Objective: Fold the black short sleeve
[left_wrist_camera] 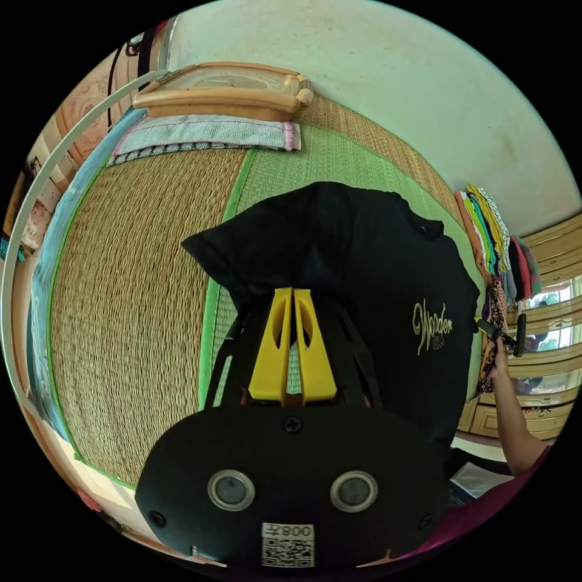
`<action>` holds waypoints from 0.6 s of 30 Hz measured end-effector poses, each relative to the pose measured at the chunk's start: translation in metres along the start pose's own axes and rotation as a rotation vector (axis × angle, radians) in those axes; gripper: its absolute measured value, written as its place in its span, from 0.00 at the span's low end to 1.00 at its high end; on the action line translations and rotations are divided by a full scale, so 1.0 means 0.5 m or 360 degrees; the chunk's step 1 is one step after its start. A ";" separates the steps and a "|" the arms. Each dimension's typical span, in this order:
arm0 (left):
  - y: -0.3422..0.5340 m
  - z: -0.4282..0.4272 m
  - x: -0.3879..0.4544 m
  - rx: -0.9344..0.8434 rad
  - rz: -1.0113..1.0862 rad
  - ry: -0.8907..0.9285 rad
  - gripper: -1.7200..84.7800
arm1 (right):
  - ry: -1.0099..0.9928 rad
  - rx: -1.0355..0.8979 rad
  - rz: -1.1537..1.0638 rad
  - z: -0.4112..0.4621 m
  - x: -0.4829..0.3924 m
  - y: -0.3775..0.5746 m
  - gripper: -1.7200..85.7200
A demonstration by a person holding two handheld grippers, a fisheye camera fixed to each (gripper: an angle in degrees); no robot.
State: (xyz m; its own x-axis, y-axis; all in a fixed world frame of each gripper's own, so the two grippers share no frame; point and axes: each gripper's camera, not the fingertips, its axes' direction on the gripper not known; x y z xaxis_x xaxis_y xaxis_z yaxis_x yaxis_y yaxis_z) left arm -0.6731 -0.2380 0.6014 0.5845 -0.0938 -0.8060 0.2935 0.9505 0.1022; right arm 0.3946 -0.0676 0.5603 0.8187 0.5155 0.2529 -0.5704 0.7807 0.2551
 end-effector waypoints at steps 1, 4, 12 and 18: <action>-0.019 0.001 -0.007 -0.0001 0.0009 -0.0020 0.03 | -0.0009 -0.0001 -0.0001 0.007 0.009 0.001 0.07; -0.051 -0.001 -0.024 -0.0009 0.0003 -0.0090 0.02 | -0.0022 0.0029 0.0004 0.034 0.048 0.018 0.04; -0.075 -0.029 -0.040 0.0145 0.0049 0.0041 0.02 | -0.0050 0.0184 0.0043 0.045 0.117 0.082 0.03; -0.163 0.003 0.003 0.0178 0.0236 0.0153 0.02 | -0.0187 0.0321 -0.0147 0.045 0.038 0.046 0.05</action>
State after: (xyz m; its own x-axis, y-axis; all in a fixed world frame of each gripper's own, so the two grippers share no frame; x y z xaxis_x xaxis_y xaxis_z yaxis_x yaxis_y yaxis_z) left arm -0.6950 -0.3159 0.5930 0.5540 0.0784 -0.8288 0.2952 0.9124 0.2836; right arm 0.3956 -0.0479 0.5920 0.8615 0.3915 0.3234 -0.5047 0.7302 0.4605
